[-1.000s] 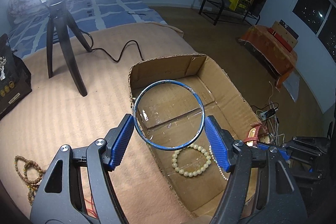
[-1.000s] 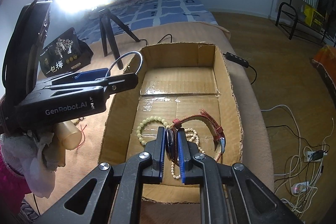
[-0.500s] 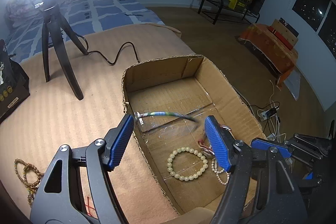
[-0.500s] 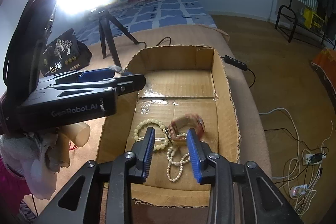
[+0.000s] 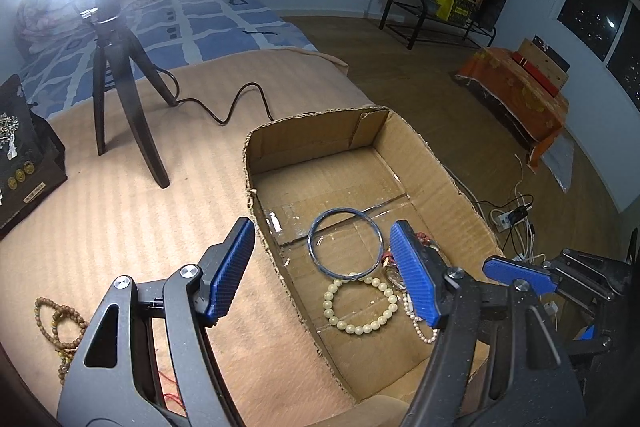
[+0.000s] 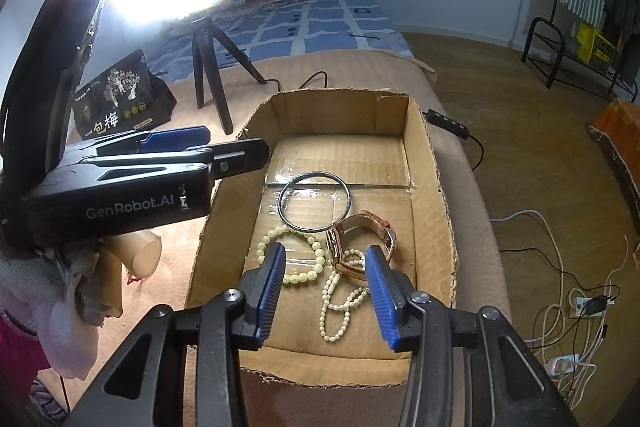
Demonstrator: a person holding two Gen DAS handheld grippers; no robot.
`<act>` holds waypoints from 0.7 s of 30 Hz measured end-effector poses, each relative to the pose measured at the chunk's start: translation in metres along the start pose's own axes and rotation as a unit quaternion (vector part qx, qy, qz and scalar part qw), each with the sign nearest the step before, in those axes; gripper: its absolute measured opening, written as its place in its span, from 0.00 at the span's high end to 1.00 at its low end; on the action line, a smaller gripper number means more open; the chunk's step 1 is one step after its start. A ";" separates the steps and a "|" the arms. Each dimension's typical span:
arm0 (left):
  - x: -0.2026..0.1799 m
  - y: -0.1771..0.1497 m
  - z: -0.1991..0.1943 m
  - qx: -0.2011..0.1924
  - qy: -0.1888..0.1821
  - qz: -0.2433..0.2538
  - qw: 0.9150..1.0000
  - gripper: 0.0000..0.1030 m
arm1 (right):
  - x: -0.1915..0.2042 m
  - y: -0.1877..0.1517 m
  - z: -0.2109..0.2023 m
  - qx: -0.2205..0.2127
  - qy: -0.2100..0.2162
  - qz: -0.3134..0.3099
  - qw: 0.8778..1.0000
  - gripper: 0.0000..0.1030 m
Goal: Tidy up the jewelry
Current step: 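Withdraw both tools from the box toward the prayer beads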
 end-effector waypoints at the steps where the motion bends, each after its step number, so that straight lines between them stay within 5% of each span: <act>1: 0.001 0.000 -0.002 -0.001 0.001 -0.001 1.000 0.30 | 0.001 0.000 -0.001 -0.001 0.000 -0.001 1.000 0.58; 10: 0.010 -0.004 -0.024 -0.010 0.008 -0.003 1.000 0.30 | 0.011 0.001 -0.012 -0.009 -0.002 -0.008 1.000 0.57; 21: 0.035 -0.012 -0.074 -0.026 0.024 -0.005 0.999 0.30 | 0.040 0.005 -0.040 -0.040 -0.001 -0.022 0.999 0.37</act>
Point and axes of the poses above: each gripper's, at about its wrist camera, not at the fingertips, and z roughly the way its jaws point, x to its left, y to its top, the point moved 4 cm from there along z, roughly the way its jaws point, and after that the axes turned 1 degree about -x, right-handed, at the moved point
